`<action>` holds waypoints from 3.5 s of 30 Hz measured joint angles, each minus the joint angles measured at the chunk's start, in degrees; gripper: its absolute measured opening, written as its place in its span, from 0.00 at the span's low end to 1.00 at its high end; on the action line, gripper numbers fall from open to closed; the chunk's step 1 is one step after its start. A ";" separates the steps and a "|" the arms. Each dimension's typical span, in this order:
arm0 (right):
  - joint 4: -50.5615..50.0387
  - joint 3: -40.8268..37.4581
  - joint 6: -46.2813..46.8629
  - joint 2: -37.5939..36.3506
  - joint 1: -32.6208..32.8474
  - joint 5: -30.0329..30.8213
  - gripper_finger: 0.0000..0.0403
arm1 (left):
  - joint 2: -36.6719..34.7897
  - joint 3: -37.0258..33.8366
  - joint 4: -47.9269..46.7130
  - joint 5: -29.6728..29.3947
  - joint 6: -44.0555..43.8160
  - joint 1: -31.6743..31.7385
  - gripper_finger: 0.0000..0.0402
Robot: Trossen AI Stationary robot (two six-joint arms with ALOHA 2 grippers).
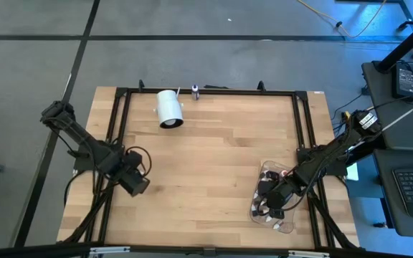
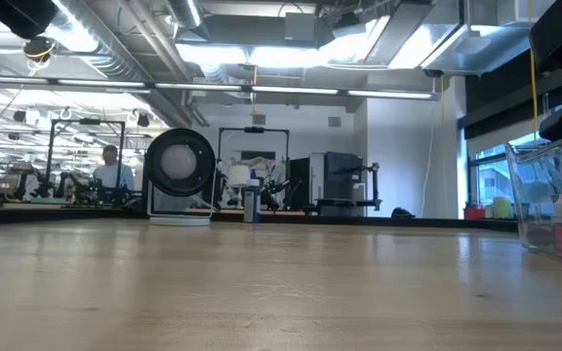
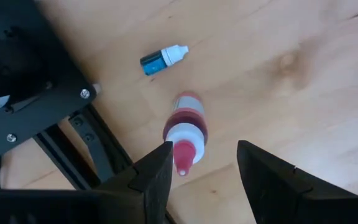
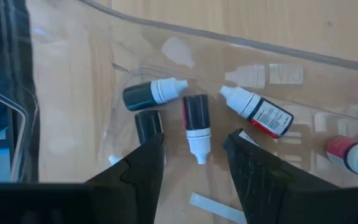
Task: Pick & Place food coloring
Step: Put the large pink food coloring bottle into the transparent bin
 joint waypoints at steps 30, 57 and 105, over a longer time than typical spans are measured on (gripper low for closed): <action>0.08 0.00 -0.11 0.02 0.00 -0.01 0.44 | 0.07 -7.11 4.08 2.93 2.43 -0.65 0.42; 0.30 0.00 -2.96 0.02 0.00 -0.01 0.44 | 18.29 -6.94 15.96 1.46 70.25 -8.56 0.42; 1.31 9.14 -17.14 0.02 -0.52 0.22 0.44 | 24.49 -5.97 39.87 -8.11 41.70 1.84 0.37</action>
